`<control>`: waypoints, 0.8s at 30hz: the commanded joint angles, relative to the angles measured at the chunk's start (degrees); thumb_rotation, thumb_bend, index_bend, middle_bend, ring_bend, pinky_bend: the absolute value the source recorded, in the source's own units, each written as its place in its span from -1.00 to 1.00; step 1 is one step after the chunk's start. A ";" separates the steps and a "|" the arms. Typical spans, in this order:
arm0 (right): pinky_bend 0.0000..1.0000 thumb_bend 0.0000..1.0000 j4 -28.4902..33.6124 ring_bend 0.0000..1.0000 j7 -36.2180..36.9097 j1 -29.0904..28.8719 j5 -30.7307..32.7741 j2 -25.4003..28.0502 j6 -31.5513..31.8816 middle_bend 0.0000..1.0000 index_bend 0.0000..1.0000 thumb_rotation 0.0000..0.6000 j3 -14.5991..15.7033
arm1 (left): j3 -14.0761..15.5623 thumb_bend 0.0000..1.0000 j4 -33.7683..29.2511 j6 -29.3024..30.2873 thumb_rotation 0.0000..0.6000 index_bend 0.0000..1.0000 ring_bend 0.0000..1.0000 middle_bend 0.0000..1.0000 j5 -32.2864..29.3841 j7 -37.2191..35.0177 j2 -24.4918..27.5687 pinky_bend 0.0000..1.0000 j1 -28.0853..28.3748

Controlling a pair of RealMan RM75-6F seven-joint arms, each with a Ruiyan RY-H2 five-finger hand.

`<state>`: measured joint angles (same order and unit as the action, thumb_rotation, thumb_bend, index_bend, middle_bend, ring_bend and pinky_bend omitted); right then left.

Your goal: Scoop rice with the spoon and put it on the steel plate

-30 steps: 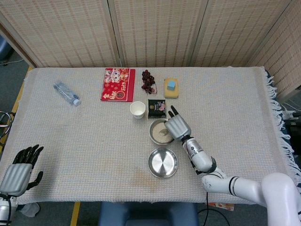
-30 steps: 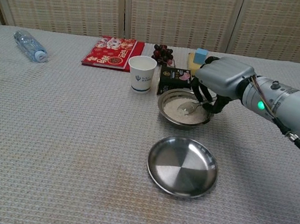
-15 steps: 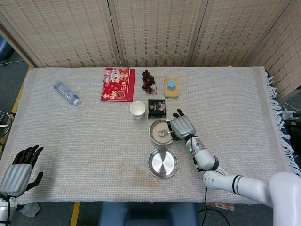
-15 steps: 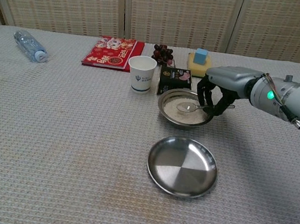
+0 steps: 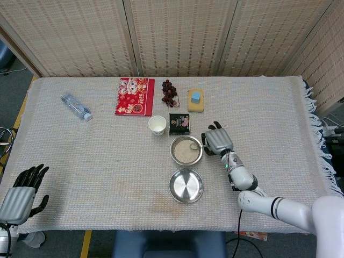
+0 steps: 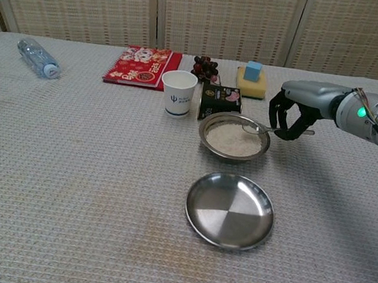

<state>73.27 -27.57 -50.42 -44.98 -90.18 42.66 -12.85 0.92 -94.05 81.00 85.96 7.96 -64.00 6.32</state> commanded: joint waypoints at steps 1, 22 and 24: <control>-0.97 -0.25 -0.50 -0.73 0.66 -0.64 0.54 -0.30 -0.25 0.12 0.90 1.00 -0.37 | -0.04 -0.17 0.13 0.37 1.00 -1.00 -1.00 -1.00 0.29 -0.25 0.00 -0.81 -0.12; -0.97 -0.25 -2.38 -0.73 -0.48 -9.31 10.88 -2.44 0.94 0.12 0.90 1.00 -6.27 | 0.16 -0.17 -0.90 0.79 1.00 -1.00 -1.00 -1.00 0.49 -3.40 2.04 -0.81 -0.77; -0.97 -0.25 -3.53 -0.73 -1.18 -10.80 12.99 -3.25 0.74 0.12 0.90 1.00 -6.83 | 0.34 -0.17 -1.34 0.69 1.00 -1.00 -1.00 -1.00 0.56 -3.43 2.27 -0.81 -0.86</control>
<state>70.92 -27.83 -59.66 -33.86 -92.46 43.45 -18.91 1.19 -95.31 81.72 86.49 4.56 -61.81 5.51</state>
